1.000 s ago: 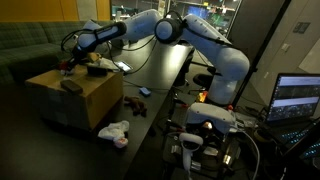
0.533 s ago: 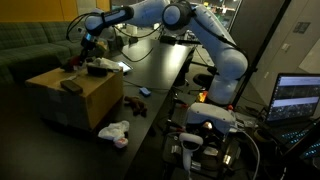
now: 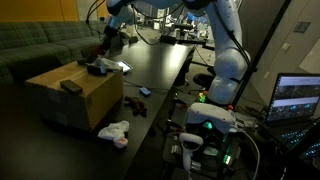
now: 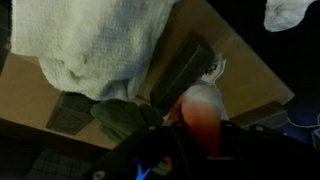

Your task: Switch between all the objects on the box and on the table

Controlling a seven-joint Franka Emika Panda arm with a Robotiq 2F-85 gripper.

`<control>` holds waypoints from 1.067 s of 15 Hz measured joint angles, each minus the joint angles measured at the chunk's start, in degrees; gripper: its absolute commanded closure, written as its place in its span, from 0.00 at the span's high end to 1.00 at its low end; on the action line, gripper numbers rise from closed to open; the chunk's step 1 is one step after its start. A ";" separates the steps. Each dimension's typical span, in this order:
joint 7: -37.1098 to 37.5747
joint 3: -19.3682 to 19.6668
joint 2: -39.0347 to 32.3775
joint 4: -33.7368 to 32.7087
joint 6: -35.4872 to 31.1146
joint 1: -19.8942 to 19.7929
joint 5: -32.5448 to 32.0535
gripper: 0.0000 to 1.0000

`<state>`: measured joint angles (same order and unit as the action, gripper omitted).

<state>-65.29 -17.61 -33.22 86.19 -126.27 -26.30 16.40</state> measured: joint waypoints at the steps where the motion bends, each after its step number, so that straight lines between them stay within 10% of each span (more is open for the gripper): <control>1: -2.64 1.03 2.54 2.74 0.94 -0.94 1.87 0.10; 10: -19.59 18.26 18.80 27.14 9.96 -1.28 4.85 0.10; 16: -18.31 22.17 17.47 38.78 1.17 5.31 1.58 0.10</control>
<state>-83.60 4.55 -15.75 124.96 -125.10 -20.99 17.98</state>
